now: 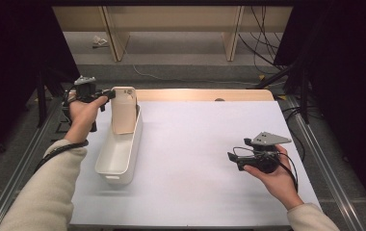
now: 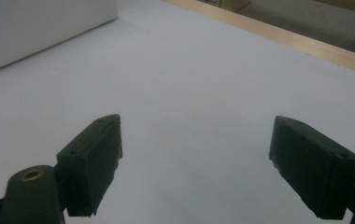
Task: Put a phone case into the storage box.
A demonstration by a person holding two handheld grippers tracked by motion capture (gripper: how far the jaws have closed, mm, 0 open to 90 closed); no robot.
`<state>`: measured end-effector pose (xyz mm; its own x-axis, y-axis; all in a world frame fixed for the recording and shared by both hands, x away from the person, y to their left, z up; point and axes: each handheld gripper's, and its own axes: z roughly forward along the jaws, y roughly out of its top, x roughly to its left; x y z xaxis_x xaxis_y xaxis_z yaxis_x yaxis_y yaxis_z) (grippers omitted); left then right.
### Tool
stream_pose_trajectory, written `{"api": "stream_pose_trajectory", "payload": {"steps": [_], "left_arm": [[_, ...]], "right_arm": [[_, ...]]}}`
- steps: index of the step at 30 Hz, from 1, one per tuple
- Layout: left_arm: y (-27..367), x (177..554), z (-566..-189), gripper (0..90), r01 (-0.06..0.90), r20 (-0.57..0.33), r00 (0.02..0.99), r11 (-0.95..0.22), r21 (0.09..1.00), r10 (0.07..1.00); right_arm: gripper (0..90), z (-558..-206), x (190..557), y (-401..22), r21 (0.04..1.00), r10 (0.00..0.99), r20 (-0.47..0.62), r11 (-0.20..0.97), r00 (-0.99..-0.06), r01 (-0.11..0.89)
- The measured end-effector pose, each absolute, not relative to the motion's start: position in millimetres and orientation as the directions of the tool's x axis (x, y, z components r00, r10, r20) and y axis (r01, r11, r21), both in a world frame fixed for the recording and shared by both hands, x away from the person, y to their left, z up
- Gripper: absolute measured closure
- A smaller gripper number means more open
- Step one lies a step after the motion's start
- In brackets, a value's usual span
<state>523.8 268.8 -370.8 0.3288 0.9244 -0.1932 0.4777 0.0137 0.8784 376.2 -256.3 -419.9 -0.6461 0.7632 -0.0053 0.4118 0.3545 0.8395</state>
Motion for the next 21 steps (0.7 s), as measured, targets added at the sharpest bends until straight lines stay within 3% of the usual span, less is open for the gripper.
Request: {"api": "stream_pose_trajectory", "payload": {"steps": [21], "left_arm": [[267.0,525.5,-376.7,82.7,0.480,-0.182,0.330,0.001,0.877,0.926]], "right_arm": [[18.2,-420.1,376.2,-256.1,0.837,0.761,-0.004,0.357,-0.649,0.414]]}}
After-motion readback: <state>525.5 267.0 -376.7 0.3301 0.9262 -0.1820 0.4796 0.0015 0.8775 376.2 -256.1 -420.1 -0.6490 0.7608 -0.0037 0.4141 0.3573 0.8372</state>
